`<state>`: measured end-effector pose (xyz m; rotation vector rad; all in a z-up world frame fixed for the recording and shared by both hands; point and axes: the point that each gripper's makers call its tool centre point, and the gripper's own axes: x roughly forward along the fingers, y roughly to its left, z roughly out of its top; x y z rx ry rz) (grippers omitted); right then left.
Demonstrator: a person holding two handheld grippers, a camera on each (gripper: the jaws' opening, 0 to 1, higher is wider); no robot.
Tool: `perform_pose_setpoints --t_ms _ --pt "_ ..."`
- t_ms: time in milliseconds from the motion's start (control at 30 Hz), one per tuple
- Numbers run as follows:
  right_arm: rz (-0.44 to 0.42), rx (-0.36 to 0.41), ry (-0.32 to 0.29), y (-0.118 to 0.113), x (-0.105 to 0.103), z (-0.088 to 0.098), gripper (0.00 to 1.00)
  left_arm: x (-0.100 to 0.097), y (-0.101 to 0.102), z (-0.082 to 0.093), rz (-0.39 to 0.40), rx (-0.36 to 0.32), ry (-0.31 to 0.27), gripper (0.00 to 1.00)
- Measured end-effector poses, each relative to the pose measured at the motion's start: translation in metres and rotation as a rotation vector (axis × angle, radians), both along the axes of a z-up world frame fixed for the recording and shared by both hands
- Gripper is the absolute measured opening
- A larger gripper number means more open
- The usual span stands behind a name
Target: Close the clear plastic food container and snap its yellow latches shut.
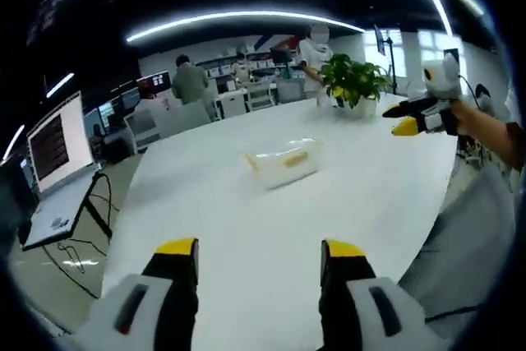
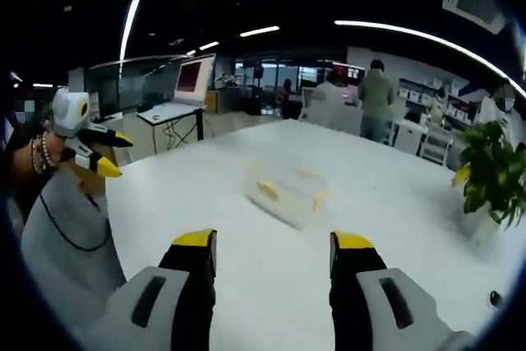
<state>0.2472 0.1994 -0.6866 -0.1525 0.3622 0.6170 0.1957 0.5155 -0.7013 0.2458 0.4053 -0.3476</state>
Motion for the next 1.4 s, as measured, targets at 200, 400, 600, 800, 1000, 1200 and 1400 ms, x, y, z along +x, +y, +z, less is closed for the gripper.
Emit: perform_pose_setpoints --t_ms 200,400,600,800,1000,1200,1400 --pt "-0.101 0.034 -0.076 -0.010 -0.034 0.010 0.43 -0.034 0.012 -0.010 0.048 0.019 -0.035 0.53" --pt "-0.122 0.052 -0.100 -0.003 -0.066 0.010 0.49 -0.046 -0.005 -0.002 0.023 -0.166 -0.120 0.54" --pt "-0.125 0.134 -0.193 0.013 -0.084 0.014 0.57 -0.046 -0.023 0.015 0.020 -0.426 -0.165 0.60" --pt "-0.203 0.251 -0.219 0.009 -0.089 0.017 0.76 -0.042 -0.035 0.023 -0.015 -0.407 -0.254 0.66" --pt "-0.248 0.261 -0.176 0.008 -0.090 0.006 0.75 -0.026 -0.021 0.017 0.024 -0.278 -0.255 0.58" --pt "-0.259 0.152 -0.208 0.004 -0.084 0.000 0.75 -0.024 -0.014 0.017 0.062 -0.277 -0.278 0.66" --pt "-0.300 0.165 -0.219 -0.008 -0.081 0.000 0.62 -0.024 -0.010 0.019 0.074 -0.270 -0.300 0.65"
